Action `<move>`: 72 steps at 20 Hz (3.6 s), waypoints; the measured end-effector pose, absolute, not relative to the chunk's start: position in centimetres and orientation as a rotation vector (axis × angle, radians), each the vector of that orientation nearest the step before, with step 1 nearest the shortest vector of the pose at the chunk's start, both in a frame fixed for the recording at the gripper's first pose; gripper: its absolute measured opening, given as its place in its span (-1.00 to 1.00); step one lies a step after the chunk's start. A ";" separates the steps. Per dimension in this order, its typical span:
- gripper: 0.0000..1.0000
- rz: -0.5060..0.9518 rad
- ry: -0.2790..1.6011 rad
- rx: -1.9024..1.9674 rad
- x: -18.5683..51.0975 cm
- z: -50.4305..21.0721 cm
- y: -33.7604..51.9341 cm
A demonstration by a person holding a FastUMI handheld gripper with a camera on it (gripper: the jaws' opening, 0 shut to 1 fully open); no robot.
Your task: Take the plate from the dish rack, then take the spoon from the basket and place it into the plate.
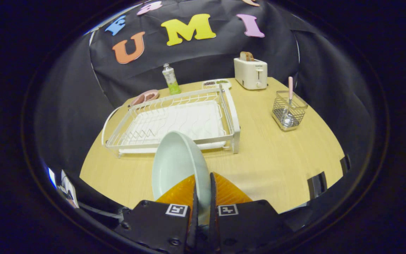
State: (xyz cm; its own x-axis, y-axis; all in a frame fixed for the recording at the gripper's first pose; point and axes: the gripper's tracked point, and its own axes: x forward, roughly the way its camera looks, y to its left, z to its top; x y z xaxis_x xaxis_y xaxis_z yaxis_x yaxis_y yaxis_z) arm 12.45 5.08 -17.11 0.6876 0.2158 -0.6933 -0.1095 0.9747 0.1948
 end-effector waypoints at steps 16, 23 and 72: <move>-0.18 0.149 0.834 0.172 12.7 -23.8 2.2; 0.39 0.103 0.690 0.158 13.4 -20.8 -0.5; -0.77 -0.015 0.335 0.097 39.8 -8.6 -20.7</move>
